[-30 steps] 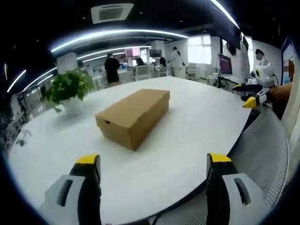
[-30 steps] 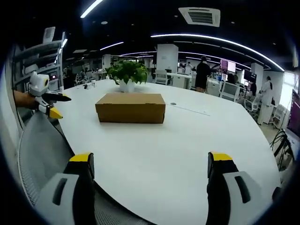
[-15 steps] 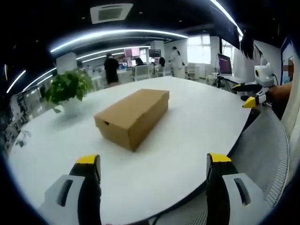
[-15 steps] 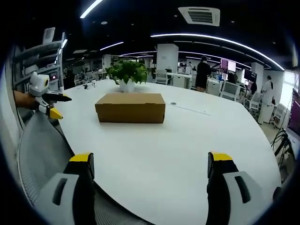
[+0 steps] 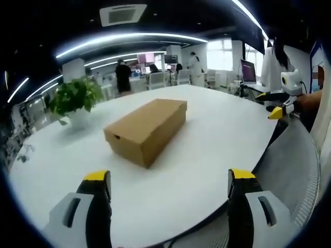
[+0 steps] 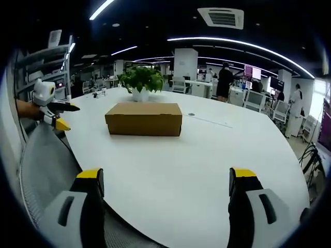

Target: Operate the shoe box by opening the lid, removing the specified soft item, and placing it in the target area until the item is outside and the box remains undamaged.

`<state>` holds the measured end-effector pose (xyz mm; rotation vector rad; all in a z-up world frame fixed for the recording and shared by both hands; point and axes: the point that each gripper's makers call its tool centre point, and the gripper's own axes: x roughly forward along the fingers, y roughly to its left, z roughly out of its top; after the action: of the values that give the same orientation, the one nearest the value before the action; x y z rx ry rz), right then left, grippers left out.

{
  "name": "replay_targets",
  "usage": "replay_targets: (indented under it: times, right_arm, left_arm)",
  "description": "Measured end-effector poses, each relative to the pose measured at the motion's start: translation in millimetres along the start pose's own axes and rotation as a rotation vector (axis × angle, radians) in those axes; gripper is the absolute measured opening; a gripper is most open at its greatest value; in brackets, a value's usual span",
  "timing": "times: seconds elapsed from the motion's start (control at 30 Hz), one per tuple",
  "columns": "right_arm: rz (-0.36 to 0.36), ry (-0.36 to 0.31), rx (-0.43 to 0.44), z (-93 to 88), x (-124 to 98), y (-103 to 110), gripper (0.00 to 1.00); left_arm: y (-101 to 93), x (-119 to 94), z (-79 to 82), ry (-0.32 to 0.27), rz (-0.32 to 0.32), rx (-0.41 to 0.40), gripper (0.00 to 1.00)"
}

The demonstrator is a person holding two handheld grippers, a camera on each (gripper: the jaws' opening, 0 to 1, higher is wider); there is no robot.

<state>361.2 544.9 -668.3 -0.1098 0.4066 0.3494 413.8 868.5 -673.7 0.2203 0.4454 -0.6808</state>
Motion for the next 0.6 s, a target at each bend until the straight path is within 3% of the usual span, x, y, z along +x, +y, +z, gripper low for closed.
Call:
replay_targets:
  times: [0.6]
  right_arm:
    - [0.031, 0.016, -0.027, 3.3, 2.7, -4.0, 0.96]
  left_arm:
    - [3.1, 6.6, 8.5, 0.004, 0.011, 0.009, 0.95]
